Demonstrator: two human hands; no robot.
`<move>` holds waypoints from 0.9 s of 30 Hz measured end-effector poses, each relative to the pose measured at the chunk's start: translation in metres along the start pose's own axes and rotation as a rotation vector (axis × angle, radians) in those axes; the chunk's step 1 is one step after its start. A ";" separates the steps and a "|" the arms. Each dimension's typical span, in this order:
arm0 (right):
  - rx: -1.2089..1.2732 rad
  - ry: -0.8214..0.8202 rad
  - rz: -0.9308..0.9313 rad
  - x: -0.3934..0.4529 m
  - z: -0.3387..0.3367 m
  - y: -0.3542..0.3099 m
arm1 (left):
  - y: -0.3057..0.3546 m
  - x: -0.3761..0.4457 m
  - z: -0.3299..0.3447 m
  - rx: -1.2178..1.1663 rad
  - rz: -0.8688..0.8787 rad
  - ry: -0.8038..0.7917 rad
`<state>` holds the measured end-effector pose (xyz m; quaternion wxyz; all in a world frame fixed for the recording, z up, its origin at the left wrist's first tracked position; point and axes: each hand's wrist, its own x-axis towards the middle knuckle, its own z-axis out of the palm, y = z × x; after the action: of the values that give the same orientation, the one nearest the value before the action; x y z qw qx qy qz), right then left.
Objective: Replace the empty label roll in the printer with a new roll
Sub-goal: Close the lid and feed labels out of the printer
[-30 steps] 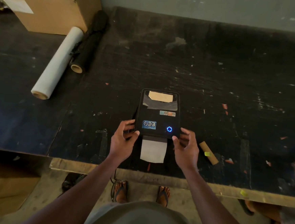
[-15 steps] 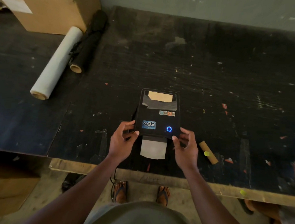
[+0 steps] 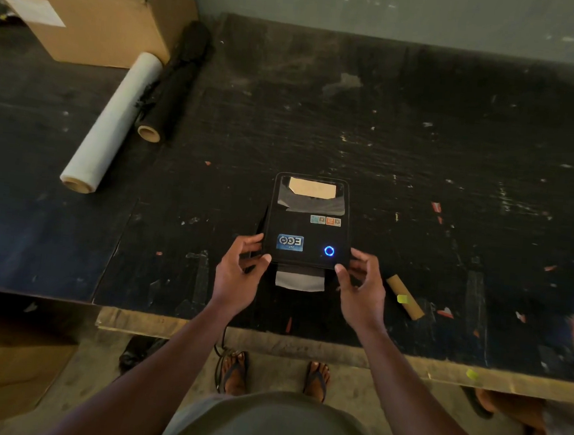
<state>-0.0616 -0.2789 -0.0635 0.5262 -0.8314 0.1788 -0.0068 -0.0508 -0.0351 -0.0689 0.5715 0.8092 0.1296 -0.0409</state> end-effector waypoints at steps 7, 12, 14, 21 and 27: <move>-0.001 -0.006 -0.010 -0.001 -0.001 -0.003 | -0.002 0.001 -0.001 0.016 0.009 -0.002; 0.004 -0.011 -0.010 -0.001 -0.001 -0.003 | -0.003 0.002 -0.001 0.008 -0.001 -0.007; 0.007 -0.009 -0.007 -0.001 -0.001 -0.002 | -0.003 0.001 -0.001 0.007 0.002 -0.008; 0.008 -0.006 0.002 0.000 0.000 -0.001 | -0.002 0.001 -0.001 0.010 -0.005 -0.011; -0.003 0.000 -0.010 0.000 0.000 -0.001 | 0.000 0.000 -0.002 0.018 -0.007 -0.011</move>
<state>-0.0617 -0.2787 -0.0627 0.5247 -0.8331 0.1746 -0.0095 -0.0507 -0.0338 -0.0680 0.5648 0.8137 0.1289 -0.0486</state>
